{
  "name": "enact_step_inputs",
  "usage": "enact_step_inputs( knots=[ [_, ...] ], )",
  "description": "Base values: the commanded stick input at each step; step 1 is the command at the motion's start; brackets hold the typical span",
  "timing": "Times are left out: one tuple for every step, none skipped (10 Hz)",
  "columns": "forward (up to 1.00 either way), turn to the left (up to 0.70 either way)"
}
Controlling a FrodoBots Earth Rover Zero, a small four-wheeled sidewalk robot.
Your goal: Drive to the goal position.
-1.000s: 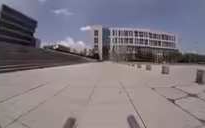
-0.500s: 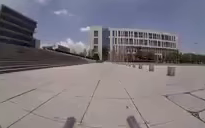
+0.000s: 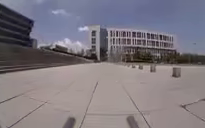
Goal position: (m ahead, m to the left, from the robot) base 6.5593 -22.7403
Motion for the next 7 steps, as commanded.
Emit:
enact_step_inputs(
  knots=[
    [1.0, -0.27],
    [1.0, -0.27],
    [0.42, -0.37],
    [0.0, -0.45],
    [0.0, -0.39],
    [0.0, 0.0],
    [0.0, 0.0]
  ],
)
